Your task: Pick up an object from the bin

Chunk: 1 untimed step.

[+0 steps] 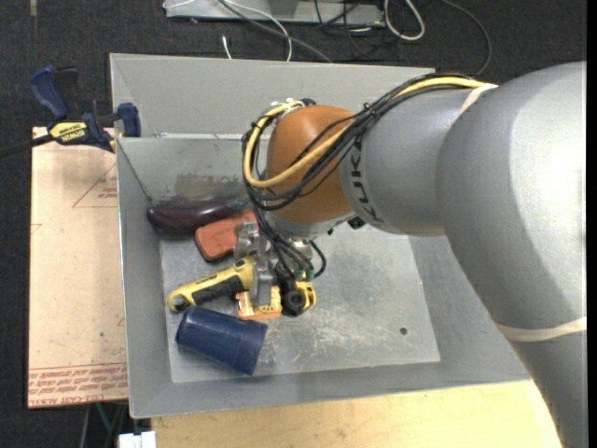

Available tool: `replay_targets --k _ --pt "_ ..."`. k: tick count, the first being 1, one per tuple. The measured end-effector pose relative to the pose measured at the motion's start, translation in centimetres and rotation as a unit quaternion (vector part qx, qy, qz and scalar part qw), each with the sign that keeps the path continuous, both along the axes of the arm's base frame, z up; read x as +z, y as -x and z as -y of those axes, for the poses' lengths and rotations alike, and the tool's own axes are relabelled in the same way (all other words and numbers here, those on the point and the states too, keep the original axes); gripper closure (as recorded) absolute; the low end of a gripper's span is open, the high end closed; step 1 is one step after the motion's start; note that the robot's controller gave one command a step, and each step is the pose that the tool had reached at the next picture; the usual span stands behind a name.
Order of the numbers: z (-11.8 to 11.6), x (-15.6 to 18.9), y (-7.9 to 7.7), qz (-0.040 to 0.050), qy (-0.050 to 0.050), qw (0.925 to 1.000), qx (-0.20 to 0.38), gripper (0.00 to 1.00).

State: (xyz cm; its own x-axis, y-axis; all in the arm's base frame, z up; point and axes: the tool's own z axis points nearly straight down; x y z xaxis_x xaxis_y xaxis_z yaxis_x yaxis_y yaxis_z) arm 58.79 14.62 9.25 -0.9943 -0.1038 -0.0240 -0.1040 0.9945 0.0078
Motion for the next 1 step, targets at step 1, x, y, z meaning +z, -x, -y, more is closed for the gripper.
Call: replay_targets --k 1 --pt "0.0 0.0 0.0 0.0 0.0 1.0 0.0 1.0"
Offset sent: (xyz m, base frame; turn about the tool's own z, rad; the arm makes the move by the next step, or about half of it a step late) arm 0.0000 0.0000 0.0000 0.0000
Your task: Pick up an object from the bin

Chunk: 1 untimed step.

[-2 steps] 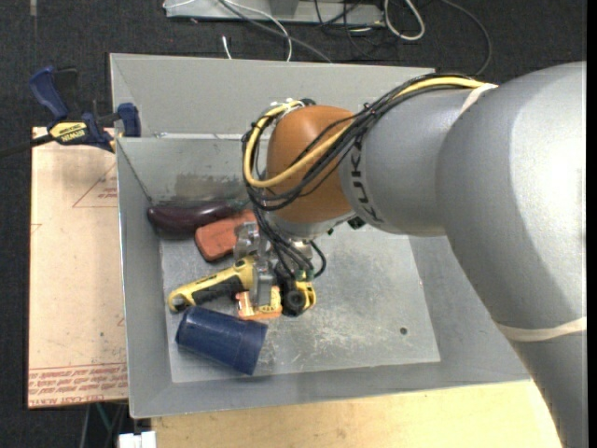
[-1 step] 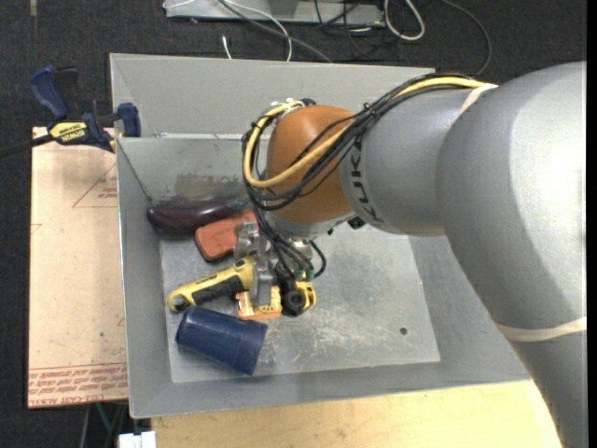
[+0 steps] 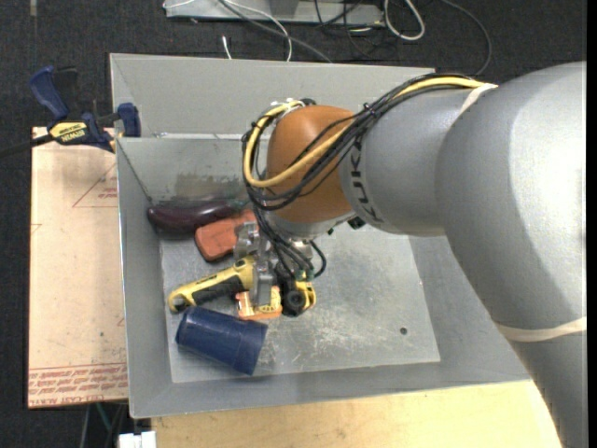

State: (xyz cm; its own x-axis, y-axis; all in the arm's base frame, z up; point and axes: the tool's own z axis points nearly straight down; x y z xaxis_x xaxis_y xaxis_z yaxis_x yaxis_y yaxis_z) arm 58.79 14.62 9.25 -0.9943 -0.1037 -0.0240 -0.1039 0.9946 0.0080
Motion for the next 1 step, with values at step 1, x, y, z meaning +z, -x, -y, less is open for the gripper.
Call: replay_targets --k 1 --pt "0.0 0.0 0.0 0.0 0.0 1.0 0.0 1.0"
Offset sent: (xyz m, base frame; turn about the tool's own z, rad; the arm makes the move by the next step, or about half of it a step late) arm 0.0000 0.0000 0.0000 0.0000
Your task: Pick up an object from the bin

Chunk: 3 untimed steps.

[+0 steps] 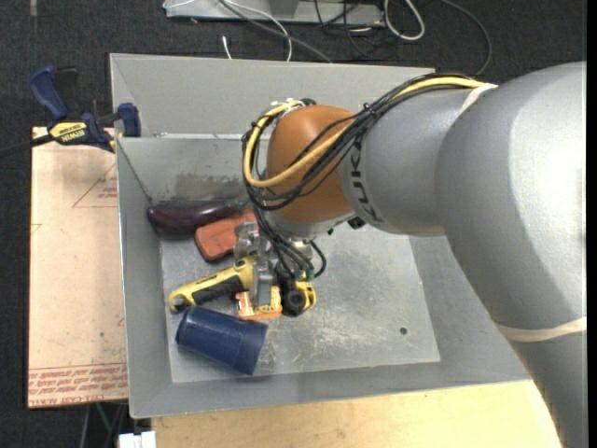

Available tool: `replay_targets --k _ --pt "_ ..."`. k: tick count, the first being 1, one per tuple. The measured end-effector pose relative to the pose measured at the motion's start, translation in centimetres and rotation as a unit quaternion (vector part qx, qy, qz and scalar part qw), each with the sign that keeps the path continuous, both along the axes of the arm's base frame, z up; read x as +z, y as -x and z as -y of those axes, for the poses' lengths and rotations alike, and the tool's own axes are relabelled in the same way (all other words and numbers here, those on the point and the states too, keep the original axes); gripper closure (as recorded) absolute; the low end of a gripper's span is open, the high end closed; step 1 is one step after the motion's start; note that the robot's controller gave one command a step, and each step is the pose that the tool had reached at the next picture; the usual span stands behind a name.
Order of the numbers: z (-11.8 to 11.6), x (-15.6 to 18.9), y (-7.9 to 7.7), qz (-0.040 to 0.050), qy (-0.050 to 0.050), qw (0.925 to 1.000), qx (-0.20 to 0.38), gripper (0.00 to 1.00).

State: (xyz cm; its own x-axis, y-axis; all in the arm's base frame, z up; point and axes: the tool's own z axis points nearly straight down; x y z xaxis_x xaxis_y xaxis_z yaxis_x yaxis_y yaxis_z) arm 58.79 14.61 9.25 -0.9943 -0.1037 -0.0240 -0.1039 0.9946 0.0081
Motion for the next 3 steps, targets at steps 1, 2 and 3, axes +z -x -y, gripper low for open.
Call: replay_targets --k 1,2,3 --pt "0.0 0.0 0.0 0.0 0.0 1.0 0.0 1.0" --pt "0.0 0.0 0.0 0.0 0.0 1.0 0.0 1.0" --pt "0.0 0.0 0.0 0.0 0.0 1.0 0.0 1.0"
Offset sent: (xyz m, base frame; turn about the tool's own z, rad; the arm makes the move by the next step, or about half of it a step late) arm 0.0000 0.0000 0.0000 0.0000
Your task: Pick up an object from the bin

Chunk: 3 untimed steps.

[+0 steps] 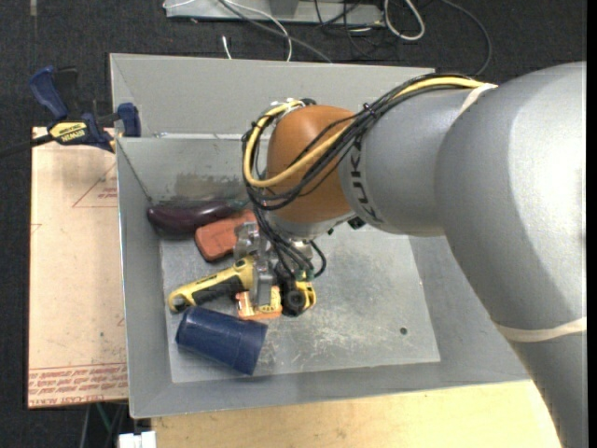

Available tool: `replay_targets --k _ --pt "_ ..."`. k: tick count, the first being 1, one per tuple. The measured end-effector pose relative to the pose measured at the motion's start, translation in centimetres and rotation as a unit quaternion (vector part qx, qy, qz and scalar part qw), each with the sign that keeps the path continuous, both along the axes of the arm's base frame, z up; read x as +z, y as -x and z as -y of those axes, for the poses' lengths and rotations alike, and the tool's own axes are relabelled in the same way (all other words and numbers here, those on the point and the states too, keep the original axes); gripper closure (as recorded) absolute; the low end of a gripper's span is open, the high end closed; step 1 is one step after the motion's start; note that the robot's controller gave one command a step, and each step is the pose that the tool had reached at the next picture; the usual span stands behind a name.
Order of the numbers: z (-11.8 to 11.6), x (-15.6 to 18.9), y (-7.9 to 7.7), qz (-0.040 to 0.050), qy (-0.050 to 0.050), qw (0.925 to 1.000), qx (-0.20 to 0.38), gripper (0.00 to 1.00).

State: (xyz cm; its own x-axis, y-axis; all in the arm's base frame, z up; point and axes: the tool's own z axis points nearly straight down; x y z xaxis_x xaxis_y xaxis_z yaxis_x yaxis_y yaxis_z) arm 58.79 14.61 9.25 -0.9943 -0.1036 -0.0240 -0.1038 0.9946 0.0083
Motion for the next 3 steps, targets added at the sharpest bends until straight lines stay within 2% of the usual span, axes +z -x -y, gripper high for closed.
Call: replay_targets --k 1,2,3 --pt "0.6 -1.1 6.9 0.025 0.003 0.9654 0.26 1.0" --pt "0.6 -1.1 6.9 0.0249 0.003 0.9654 0.26 1.0" --pt "-4.1 -1.9 6.3 0.0347 0.014 0.8888 0.457 1.0"
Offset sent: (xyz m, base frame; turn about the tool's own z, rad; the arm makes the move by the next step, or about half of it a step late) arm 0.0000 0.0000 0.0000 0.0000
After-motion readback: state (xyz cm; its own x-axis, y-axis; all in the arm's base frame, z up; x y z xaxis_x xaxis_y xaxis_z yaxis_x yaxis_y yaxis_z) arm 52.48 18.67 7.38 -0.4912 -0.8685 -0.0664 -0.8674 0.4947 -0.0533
